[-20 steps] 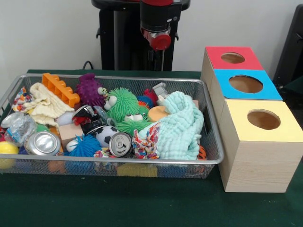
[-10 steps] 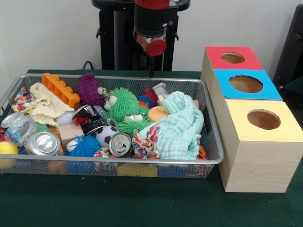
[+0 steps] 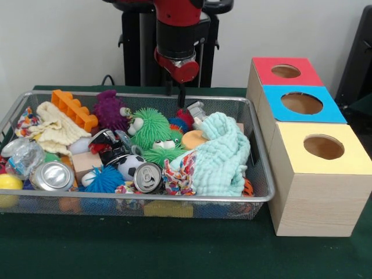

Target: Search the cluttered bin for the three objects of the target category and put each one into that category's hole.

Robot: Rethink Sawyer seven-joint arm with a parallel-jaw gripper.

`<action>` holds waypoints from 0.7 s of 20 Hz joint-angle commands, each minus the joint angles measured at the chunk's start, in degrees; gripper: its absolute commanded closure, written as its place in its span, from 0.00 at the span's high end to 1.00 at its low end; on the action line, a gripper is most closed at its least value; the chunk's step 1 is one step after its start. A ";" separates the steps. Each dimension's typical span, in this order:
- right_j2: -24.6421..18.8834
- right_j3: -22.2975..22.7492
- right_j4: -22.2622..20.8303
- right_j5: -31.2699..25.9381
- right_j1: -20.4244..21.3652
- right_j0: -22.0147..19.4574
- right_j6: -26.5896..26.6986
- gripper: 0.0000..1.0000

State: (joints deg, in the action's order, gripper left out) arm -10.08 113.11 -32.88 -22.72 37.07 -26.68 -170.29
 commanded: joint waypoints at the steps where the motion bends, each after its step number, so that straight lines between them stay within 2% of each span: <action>1: -10.02 -13.75 -3.36 -4.62 -5.16 -3.74 18.26 1.00; 9: -13.67 -16.72 -2.50 -10.95 -5.98 -6.01 19.81 1.00; 14: -14.42 -15.29 -1.79 -11.67 -5.40 -6.75 17.19 1.00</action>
State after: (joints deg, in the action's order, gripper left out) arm -17.68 107.93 -33.00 -38.02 34.23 -31.55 -167.08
